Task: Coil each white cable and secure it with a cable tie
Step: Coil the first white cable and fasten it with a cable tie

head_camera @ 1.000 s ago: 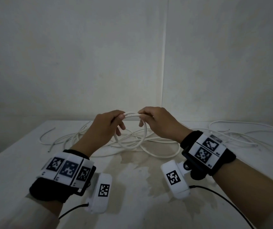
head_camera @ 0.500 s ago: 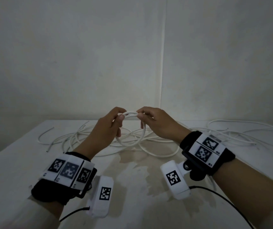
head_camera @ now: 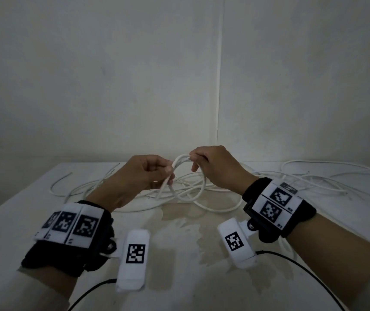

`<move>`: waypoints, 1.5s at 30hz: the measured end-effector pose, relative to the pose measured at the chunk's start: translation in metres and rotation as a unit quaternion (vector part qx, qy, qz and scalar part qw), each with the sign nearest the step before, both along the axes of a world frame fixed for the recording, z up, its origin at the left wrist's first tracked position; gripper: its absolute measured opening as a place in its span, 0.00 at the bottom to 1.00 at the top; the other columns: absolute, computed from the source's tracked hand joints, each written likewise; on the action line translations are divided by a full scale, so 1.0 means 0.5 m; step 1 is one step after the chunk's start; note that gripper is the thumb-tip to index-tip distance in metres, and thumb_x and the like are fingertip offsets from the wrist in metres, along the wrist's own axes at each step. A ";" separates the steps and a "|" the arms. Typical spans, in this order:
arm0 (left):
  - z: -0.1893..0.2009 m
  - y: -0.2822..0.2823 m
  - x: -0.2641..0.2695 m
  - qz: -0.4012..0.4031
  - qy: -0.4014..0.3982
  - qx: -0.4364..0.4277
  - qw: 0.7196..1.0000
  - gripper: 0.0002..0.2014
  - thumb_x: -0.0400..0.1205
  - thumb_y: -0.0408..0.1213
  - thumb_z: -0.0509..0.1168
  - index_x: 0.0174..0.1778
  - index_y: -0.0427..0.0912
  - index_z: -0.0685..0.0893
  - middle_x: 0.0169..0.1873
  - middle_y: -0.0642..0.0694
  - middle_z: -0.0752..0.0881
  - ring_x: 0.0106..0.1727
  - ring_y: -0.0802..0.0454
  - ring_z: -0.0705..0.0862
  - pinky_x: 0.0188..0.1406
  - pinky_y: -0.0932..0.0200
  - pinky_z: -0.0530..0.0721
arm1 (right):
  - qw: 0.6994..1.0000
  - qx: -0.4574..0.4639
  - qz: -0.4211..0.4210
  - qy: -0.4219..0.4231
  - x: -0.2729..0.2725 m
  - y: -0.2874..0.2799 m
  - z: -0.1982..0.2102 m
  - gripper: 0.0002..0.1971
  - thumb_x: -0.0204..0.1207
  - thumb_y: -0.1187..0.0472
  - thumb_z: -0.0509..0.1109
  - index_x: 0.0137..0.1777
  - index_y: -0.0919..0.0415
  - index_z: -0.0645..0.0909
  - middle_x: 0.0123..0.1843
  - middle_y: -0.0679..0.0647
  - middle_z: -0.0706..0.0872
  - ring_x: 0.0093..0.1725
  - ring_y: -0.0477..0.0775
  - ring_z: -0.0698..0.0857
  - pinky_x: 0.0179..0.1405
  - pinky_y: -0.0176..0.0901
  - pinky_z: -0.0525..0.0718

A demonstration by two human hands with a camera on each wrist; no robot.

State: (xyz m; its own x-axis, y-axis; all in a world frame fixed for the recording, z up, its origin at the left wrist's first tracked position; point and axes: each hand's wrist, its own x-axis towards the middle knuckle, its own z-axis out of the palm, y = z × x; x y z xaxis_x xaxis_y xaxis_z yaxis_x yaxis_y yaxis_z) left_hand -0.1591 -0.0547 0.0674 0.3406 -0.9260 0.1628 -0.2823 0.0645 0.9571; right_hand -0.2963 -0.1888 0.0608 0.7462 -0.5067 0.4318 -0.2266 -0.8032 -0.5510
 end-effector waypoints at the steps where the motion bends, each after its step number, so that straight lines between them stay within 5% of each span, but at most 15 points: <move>1: -0.001 -0.002 -0.001 0.001 0.006 0.000 1.000 0.05 0.78 0.26 0.64 0.41 0.39 0.84 0.26 0.53 0.87 0.29 0.63 0.84 0.34 0.70 0.84 | 1.000 -0.002 0.001 -0.009 0.001 0.003 0.001 0.13 0.83 0.61 0.59 0.44 0.62 0.84 0.36 0.48 0.86 0.24 0.37 0.76 0.27 0.26 0.71; 6: -0.012 -0.013 -0.015 0.048 -0.009 -0.051 0.998 0.09 0.72 0.27 0.71 0.36 0.42 0.78 0.35 0.47 0.82 0.31 0.57 0.82 0.37 0.64 0.85 | 0.998 0.026 0.009 -0.050 0.001 0.010 0.013 0.10 0.82 0.60 0.61 0.47 0.63 0.83 0.35 0.51 0.87 0.24 0.43 0.74 0.30 0.31 0.72; 9: -0.011 -0.018 -0.010 0.073 -0.116 -0.037 0.990 0.09 0.74 0.35 0.72 0.44 0.51 0.80 0.40 0.51 0.83 0.37 0.54 0.81 0.38 0.66 0.82 | 0.996 0.053 0.016 -0.063 -0.005 0.011 0.016 0.10 0.82 0.62 0.61 0.44 0.64 0.83 0.29 0.46 0.83 0.24 0.44 0.73 0.26 0.30 0.71; 11: -0.013 -0.017 -0.017 0.041 -0.123 -0.018 0.991 0.03 0.77 0.36 0.68 0.43 0.49 0.84 0.37 0.50 0.86 0.36 0.56 0.83 0.42 0.62 0.84 | 0.996 0.061 0.017 -0.070 -0.008 0.010 0.020 0.11 0.82 0.64 0.60 0.44 0.66 0.83 0.27 0.46 0.82 0.22 0.40 0.73 0.24 0.27 0.70; 15: -0.021 -0.023 -0.032 0.094 -0.138 -0.066 0.984 0.08 0.78 0.34 0.68 0.33 0.39 0.85 0.22 0.47 0.85 0.23 0.59 0.83 0.28 0.63 0.87 | 0.995 0.078 0.024 -0.062 -0.013 0.013 0.029 0.11 0.82 0.64 0.59 0.43 0.64 0.82 0.25 0.48 0.80 0.20 0.34 0.75 0.25 0.22 0.70; 19: -0.035 -0.039 -0.017 0.184 -0.355 -0.103 0.911 0.11 0.78 0.37 0.69 0.34 0.33 0.85 0.26 0.38 0.85 0.25 0.46 0.84 0.28 0.49 0.83 | 0.992 0.114 0.038 -0.048 -0.012 0.027 0.027 0.11 0.83 0.62 0.59 0.42 0.63 0.81 0.24 0.48 0.79 0.19 0.35 0.74 0.24 0.22 0.69; 23: -0.036 -0.045 -0.011 0.216 -0.534 -0.114 0.809 0.11 0.72 0.31 0.69 0.25 0.34 0.77 0.15 0.40 0.77 0.13 0.45 0.71 0.15 0.64 0.58 | 0.984 0.162 0.057 -0.034 -0.010 0.041 0.026 0.12 0.83 0.61 0.59 0.41 0.63 0.81 0.22 0.49 0.78 0.15 0.38 0.72 0.20 0.22 0.67; 27: -0.037 -0.046 -0.001 0.257 -0.599 -0.055 0.757 0.12 0.66 0.22 0.74 0.27 0.33 0.76 0.16 0.39 0.76 0.13 0.42 0.72 0.17 0.65 0.60 | 0.984 0.164 0.071 -0.009 0.000 0.055 0.022 0.12 0.82 0.59 0.60 0.39 0.60 0.80 0.21 0.47 0.79 0.15 0.39 0.70 0.19 0.25 0.68; 30: -0.043 -0.041 0.011 0.243 -0.569 -0.066 0.783 0.06 0.73 0.29 0.72 0.34 0.33 0.82 0.30 0.35 0.82 0.32 0.38 0.80 0.25 0.56 0.72 | 0.988 0.144 0.056 -0.019 -0.006 0.043 0.024 0.12 0.82 0.61 0.60 0.40 0.62 0.81 0.23 0.48 0.80 0.17 0.38 0.71 0.21 0.25 0.68; 32: -0.030 -0.037 0.008 0.161 -0.479 -0.102 0.857 0.05 0.78 0.32 0.68 0.42 0.34 0.85 0.44 0.35 0.82 0.44 0.42 0.79 0.41 0.57 0.76 | 0.989 0.138 0.049 -0.020 -0.013 0.029 0.024 0.11 0.82 0.62 0.61 0.40 0.61 0.81 0.24 0.47 0.80 0.18 0.37 0.72 0.23 0.25 0.69; 34: -0.020 -0.032 -0.002 0.082 -0.319 -0.059 0.942 0.06 0.82 0.33 0.63 0.42 0.38 0.82 0.39 0.43 0.84 0.37 0.57 0.80 0.36 0.70 0.74 | 0.991 0.123 0.041 -0.021 -0.016 0.019 0.022 0.11 0.81 0.62 0.61 0.37 0.57 0.80 0.23 0.46 0.80 0.19 0.38 0.72 0.24 0.27 0.69; 36: -0.017 -0.029 -0.015 0.037 -0.192 -0.021 0.980 0.11 0.85 0.36 0.57 0.39 0.41 0.79 0.29 0.48 0.81 0.26 0.65 0.78 0.29 0.74 0.73 | 0.993 0.111 0.035 -0.023 -0.018 0.014 0.023 0.11 0.81 0.62 0.61 0.38 0.57 0.80 0.24 0.47 0.80 0.19 0.38 0.72 0.24 0.26 0.68; 38: -0.015 -0.026 -0.022 0.041 -0.182 -0.027 0.982 0.14 0.87 0.39 0.52 0.38 0.44 0.78 0.26 0.50 0.75 0.23 0.65 0.74 0.26 0.76 0.70 | 0.994 0.098 0.032 -0.021 -0.021 0.010 0.026 0.11 0.81 0.61 0.61 0.38 0.57 0.80 0.24 0.47 0.80 0.19 0.38 0.72 0.23 0.25 0.68; 42: -0.014 -0.019 -0.018 0.061 -0.396 -0.018 0.916 0.14 0.86 0.41 0.50 0.41 0.41 0.77 0.29 0.50 0.77 0.28 0.61 0.73 0.29 0.70 0.72 | 0.997 0.063 0.034 0.010 -0.029 -0.003 0.030 0.10 0.81 0.61 0.61 0.40 0.58 0.81 0.25 0.45 0.81 0.22 0.40 0.73 0.26 0.29 0.70; 45: -0.021 -0.015 -0.015 0.027 -0.450 0.010 0.892 0.15 0.86 0.43 0.50 0.39 0.42 0.75 0.31 0.48 0.80 0.29 0.62 0.74 0.31 0.66 0.71 | 0.998 0.026 0.035 0.055 -0.032 -0.010 0.033 0.09 0.81 0.62 0.62 0.40 0.55 0.80 0.28 0.44 0.81 0.26 0.42 0.76 0.28 0.29 0.71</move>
